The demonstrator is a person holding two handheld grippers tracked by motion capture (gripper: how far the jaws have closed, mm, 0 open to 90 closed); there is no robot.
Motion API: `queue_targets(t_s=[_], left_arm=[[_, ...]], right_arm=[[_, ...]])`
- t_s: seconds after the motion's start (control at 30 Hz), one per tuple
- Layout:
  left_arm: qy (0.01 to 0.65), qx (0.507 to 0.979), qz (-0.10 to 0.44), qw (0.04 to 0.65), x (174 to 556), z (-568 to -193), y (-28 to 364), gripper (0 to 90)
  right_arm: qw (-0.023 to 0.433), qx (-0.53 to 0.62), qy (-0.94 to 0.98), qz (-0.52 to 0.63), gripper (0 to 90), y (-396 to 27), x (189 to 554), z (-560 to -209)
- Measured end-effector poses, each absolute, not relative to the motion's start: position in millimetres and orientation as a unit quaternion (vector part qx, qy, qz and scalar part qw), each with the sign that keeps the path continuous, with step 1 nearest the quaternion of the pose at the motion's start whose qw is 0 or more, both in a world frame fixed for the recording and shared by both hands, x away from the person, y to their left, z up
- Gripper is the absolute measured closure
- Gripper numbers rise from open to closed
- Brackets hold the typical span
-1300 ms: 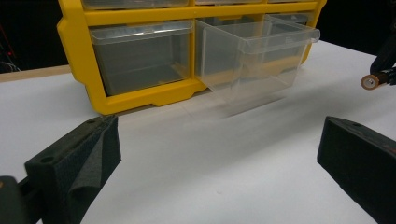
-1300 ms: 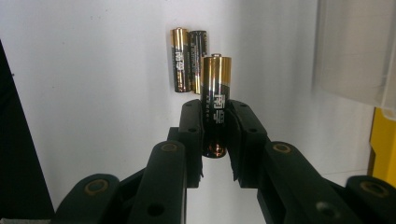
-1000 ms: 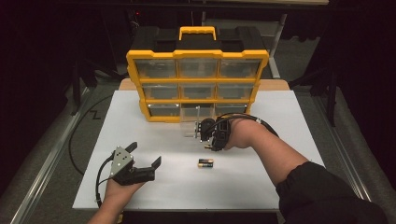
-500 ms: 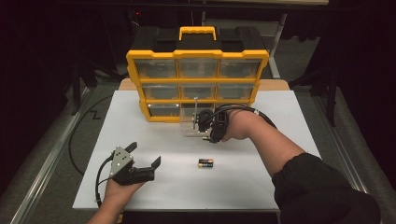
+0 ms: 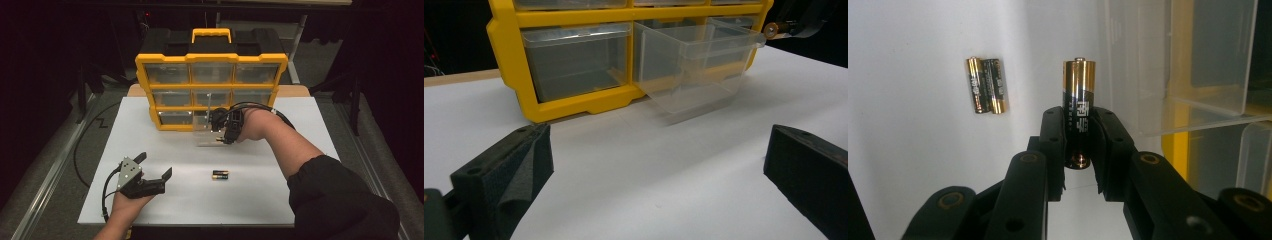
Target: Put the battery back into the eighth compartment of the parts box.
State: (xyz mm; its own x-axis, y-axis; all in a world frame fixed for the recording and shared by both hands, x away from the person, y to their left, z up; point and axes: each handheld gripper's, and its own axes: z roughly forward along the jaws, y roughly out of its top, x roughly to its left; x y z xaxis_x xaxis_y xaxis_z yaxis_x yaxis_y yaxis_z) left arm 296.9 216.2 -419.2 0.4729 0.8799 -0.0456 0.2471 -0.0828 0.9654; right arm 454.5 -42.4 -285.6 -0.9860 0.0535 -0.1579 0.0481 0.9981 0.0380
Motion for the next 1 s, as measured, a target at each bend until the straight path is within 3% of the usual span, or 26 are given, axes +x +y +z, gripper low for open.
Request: queue_targets(t_s=[1.0], left_arm=[[0.416, 0.674, 0.298, 0.532, 296.4, -419.1, 216.2, 0.4]], right_arm=[[0.099, 0.043, 0.994, 0.018, 78.5, -31.8, 485.5, -276.7]])
